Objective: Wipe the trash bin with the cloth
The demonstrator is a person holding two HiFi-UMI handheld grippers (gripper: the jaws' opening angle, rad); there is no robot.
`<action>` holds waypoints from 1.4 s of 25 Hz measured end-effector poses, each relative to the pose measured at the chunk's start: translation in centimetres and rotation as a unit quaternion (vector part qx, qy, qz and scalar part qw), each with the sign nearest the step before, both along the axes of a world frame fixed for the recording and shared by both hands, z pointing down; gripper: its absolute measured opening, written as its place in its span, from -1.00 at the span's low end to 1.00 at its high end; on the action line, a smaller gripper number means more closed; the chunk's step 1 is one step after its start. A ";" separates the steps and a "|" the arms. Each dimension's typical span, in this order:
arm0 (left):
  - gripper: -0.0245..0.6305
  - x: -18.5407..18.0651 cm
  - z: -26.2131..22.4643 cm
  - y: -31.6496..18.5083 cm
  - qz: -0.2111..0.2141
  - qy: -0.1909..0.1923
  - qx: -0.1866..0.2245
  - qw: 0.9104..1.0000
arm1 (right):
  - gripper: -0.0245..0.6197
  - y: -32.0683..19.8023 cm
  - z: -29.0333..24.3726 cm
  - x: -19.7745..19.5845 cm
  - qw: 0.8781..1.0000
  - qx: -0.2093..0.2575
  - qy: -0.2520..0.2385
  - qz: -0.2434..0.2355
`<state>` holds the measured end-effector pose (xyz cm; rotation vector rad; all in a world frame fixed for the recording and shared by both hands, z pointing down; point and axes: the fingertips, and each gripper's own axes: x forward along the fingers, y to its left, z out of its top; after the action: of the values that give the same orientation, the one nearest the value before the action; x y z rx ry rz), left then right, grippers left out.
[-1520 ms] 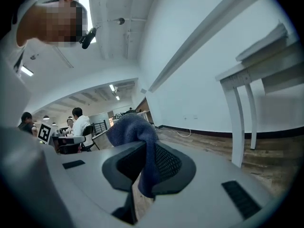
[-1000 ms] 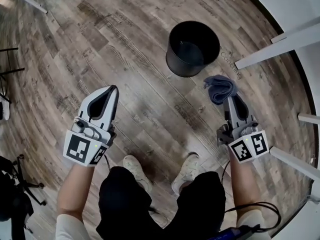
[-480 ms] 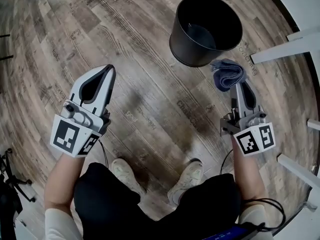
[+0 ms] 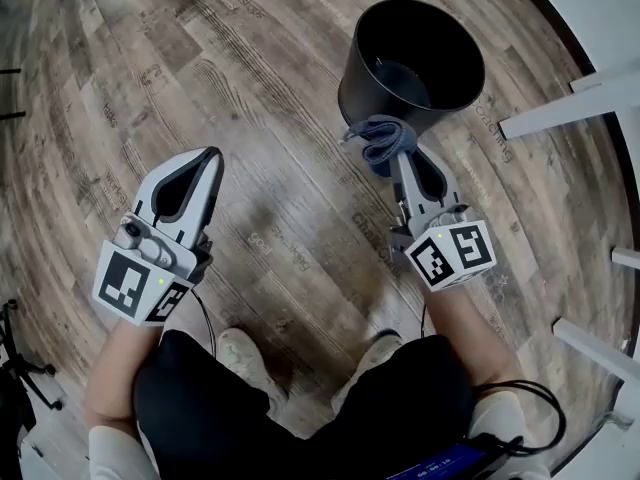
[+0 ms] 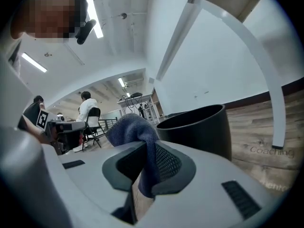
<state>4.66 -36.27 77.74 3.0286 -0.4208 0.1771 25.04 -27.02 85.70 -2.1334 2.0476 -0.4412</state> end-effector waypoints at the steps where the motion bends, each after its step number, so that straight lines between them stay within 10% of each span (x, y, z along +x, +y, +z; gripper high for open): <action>1: -0.90 -0.1 0.1 0.0 0.000 0.000 -0.001 1.000 | -0.78 -1.0 0.5 -0.8 1.000 -0.004 0.000 -0.009; 16: -0.90 -0.5 1.2 0.7 0.007 -0.013 -0.020 1.000 | -0.79 -4.7 3.7 0.4 0.998 -0.044 -0.024 0.048; 35: -0.90 2.0 1.0 2.5 0.026 -0.008 -0.022 0.999 | -0.78 3.6 5.8 19.4 0.972 -0.030 -0.069 0.221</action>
<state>6.70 -33.78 78.73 2.9983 -0.3339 0.2125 44.48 -23.40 91.50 -2.4222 1.4419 -0.5685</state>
